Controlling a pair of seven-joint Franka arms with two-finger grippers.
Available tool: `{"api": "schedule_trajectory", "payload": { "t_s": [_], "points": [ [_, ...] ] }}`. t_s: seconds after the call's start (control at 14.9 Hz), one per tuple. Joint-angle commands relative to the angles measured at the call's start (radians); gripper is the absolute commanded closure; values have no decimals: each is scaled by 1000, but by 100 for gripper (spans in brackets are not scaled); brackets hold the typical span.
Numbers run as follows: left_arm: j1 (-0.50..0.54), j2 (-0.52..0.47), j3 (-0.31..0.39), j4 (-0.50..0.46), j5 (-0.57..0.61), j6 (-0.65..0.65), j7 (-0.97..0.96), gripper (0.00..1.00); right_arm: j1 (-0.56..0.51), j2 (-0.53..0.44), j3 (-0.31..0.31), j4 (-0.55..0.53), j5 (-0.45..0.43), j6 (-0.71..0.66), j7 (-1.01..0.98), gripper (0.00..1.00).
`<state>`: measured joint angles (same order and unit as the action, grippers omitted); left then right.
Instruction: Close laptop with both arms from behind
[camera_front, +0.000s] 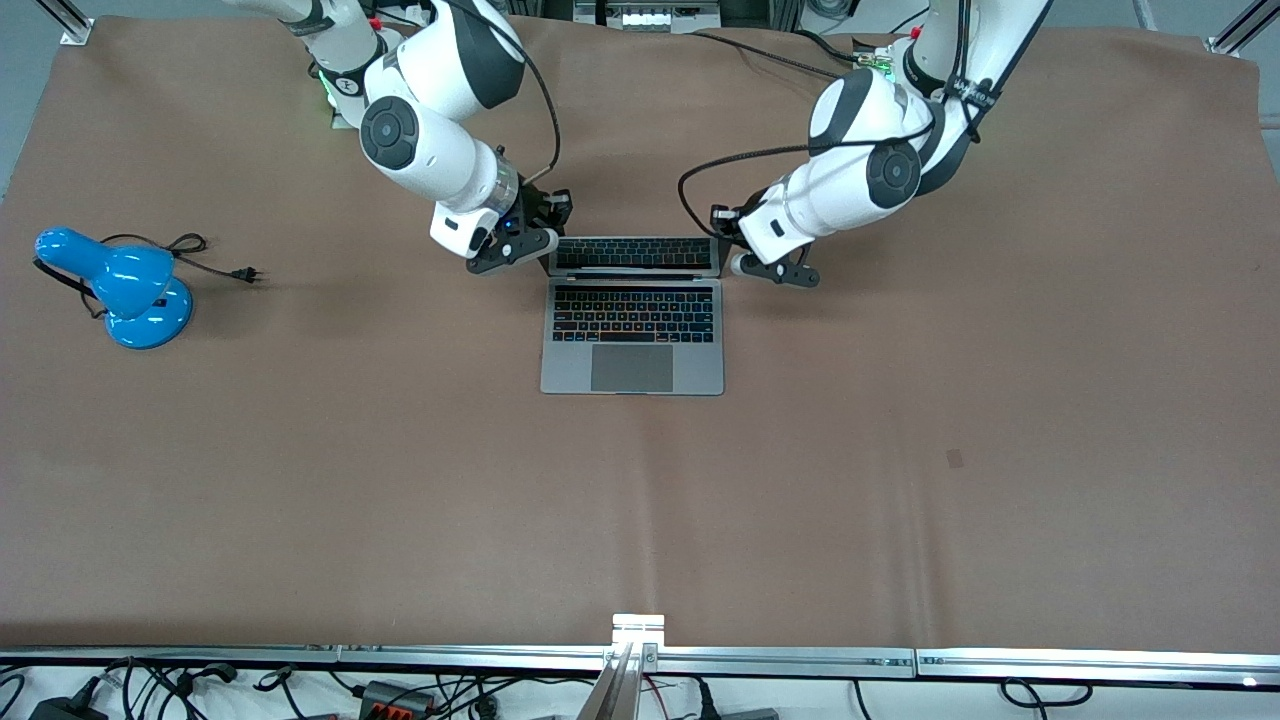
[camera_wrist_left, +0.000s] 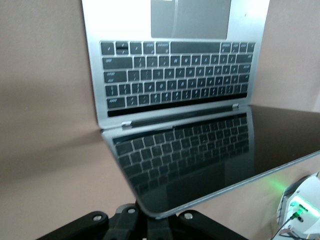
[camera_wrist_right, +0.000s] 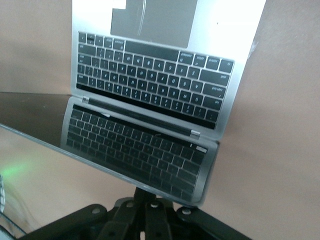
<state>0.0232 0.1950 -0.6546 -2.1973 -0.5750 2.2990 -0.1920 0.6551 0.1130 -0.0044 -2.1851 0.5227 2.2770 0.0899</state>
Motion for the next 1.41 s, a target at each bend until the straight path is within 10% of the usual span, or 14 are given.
{"api": "schedule_trajectory", "payload": {
  "t_s": [0.0, 1.34],
  "points": [
    [-14, 73, -7, 45, -9, 52, 0, 100, -25, 43, 3, 51, 14, 15, 5, 100],
    [-54, 503, 70, 350, 372, 129, -179, 100, -52, 503, -71, 439, -121, 91, -6, 100]
  ]
}}
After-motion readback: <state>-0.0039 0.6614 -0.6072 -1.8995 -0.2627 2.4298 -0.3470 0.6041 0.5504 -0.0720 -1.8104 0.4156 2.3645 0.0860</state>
